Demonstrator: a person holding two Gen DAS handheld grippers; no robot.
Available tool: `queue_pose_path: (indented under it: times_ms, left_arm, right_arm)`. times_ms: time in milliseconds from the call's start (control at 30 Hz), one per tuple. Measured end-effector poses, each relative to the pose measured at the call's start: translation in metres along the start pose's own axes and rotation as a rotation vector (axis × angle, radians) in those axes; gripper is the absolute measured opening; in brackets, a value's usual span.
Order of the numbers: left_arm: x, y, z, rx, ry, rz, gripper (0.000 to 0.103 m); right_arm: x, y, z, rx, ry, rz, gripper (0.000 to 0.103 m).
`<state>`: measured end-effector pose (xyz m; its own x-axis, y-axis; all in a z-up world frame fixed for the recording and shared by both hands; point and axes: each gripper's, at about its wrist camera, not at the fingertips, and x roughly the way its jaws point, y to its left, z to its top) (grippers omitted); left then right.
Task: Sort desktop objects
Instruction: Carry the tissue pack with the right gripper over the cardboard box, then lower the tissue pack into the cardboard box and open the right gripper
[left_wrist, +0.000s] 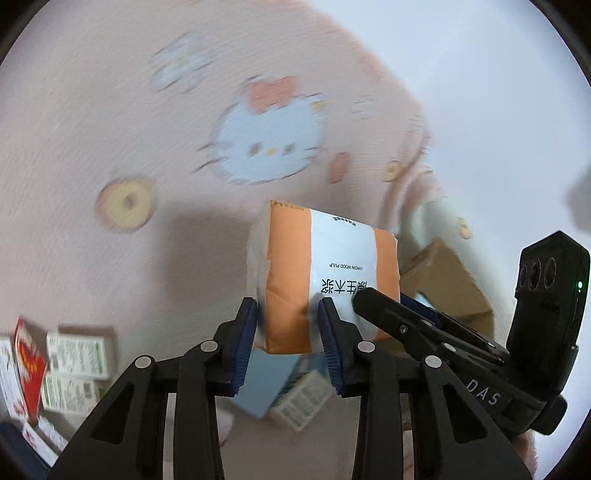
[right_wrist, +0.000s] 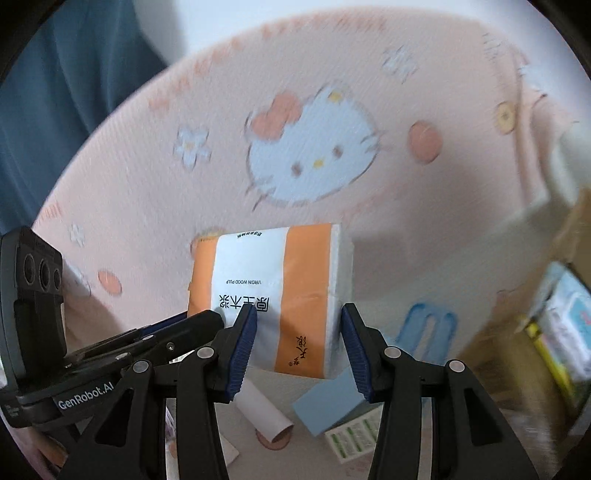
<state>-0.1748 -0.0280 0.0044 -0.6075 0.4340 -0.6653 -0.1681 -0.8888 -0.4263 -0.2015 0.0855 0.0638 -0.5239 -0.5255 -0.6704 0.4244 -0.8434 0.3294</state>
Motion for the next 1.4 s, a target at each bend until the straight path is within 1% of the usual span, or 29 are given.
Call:
queue_pose_path:
  times_ms: [100,167,300,367,500,633,733,867,967,1100,1167,1300,1400]
  left_arm:
    - [-0.001,-0.034,0.007,0.067,-0.011,-0.038,0.038]
    - [0.004,-0.055,0.01,0.102,-0.005,-0.065,0.038]
    - [0.026,-0.101,0.013,0.156,0.027,-0.117,0.038]
    - [0.039,-0.13,0.013,0.211,0.045,-0.133,0.038]
    - [0.06,-0.177,0.012,0.305,0.084,-0.164,0.038]
    - [0.087,-0.217,0.007,0.373,0.139,-0.207,0.038]
    - [0.113,-0.237,0.004,0.376,0.199,-0.219,0.038]
    - [0.147,-0.261,-0.005,0.389,0.31,-0.225,0.038]
    - [0.169,-0.266,-0.009,0.385,0.361,-0.213,0.038]
    - [0.204,-0.273,-0.008,0.395,0.439,-0.192,0.038]
    - [0.22,-0.274,-0.007,0.375,0.475,-0.187,0.038]
    - [0.252,-0.278,-0.001,0.358,0.513,-0.176,0.038]
    - [0.273,-0.28,0.004,0.328,0.552,-0.187,0.038]
  right_arm:
    - [-0.033,-0.017,0.005,0.037,-0.061,-0.037,0.045]
    - [-0.053,-0.03,0.007,0.055,-0.093,-0.069,0.045]
    - [-0.085,-0.065,0.008,0.125,-0.115,-0.131,0.045]
    - [-0.101,-0.088,0.008,0.178,-0.135,-0.165,0.045]
    - [-0.128,-0.128,0.001,0.285,-0.168,-0.199,0.045]
    - [-0.151,-0.163,-0.006,0.361,-0.188,-0.251,0.045]
    - [-0.16,-0.189,-0.012,0.427,-0.168,-0.278,0.045]
    - [-0.161,-0.221,-0.022,0.519,-0.121,-0.311,0.045]
    - [-0.158,-0.241,-0.029,0.567,-0.08,-0.326,0.045]
    - [-0.144,-0.26,-0.03,0.586,-0.01,-0.344,0.045]
    - [-0.137,-0.269,-0.03,0.601,0.016,-0.35,0.045]
    - [-0.125,-0.284,-0.024,0.601,0.053,-0.374,0.045]
    - [-0.118,-0.298,-0.017,0.609,0.086,-0.399,0.045]
